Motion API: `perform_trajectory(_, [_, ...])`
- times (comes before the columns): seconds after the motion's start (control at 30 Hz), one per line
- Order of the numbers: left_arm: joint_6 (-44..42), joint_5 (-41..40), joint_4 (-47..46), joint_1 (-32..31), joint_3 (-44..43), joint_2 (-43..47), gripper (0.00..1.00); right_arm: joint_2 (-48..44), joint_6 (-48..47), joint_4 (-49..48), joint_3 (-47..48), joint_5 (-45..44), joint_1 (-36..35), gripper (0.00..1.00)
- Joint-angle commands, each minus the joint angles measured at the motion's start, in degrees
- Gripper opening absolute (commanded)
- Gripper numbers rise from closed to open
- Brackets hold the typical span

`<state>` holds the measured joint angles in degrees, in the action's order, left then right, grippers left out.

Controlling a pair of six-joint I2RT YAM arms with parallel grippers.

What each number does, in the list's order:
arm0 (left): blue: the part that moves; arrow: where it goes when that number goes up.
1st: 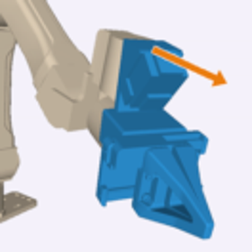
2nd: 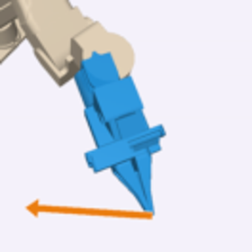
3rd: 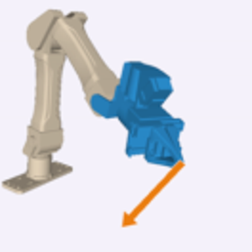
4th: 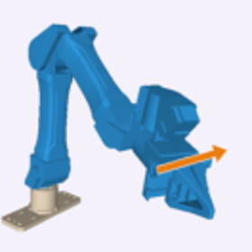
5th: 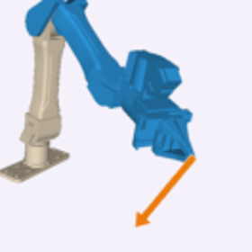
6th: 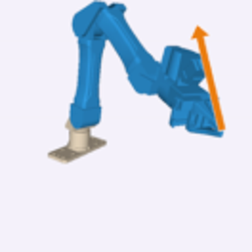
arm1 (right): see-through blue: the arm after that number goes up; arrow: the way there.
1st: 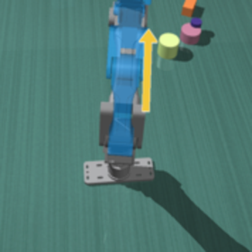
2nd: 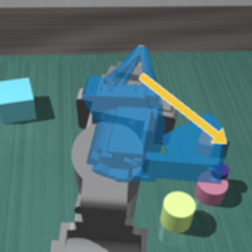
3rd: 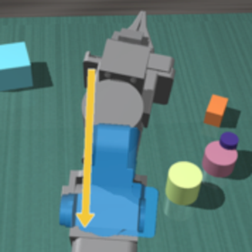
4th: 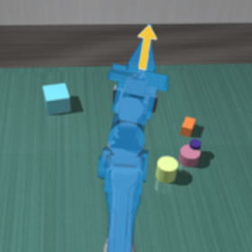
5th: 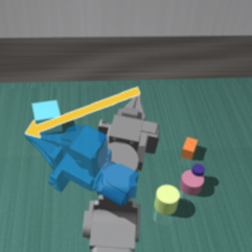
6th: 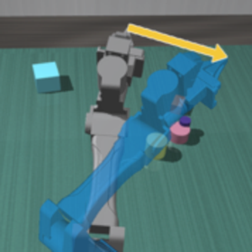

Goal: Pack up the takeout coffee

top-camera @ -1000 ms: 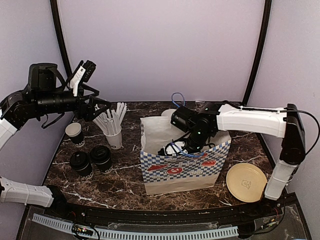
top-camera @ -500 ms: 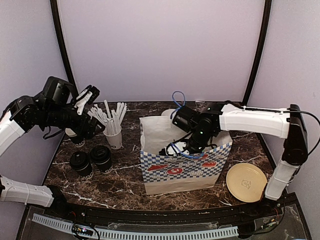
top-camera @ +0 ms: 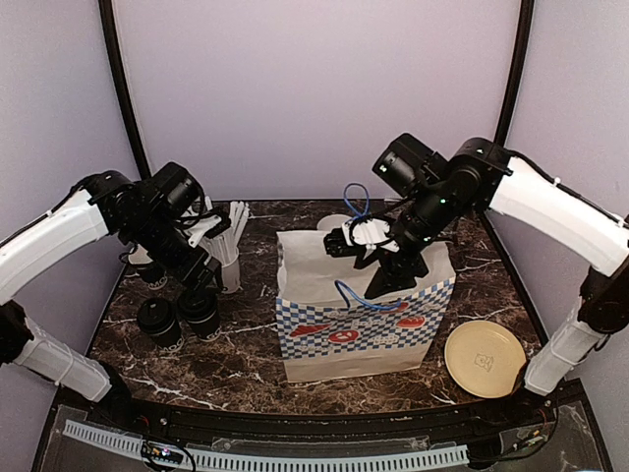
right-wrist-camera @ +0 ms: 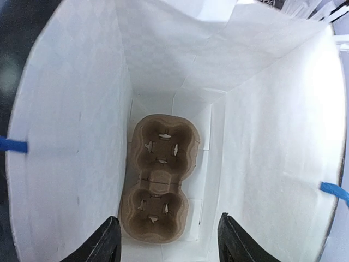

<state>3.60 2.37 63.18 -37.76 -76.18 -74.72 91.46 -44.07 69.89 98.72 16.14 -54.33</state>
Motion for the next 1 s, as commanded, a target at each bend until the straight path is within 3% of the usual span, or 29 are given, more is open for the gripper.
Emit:
perform_trajectory(0.0, [-6.9,-0.5,5.8,0.0,-5.6,-6.1,0.85,-3.9,-1.5,2.9,4.0,4.1,2.1,0.59])
perform_trajectory(0.37, [-15.8,-8.2,6.2,2.7,-1.9,-11.5,0.86,-7.3,-1.8,2.8,3.1,3.9,3.5,0.59])
perform_trajectory(0.97, [-18.6,-5.4,3.2,4.2,5.0,-8.0,0.83,-5.9,-1.8,1.7,3.3,4.0,3.8,0.59])
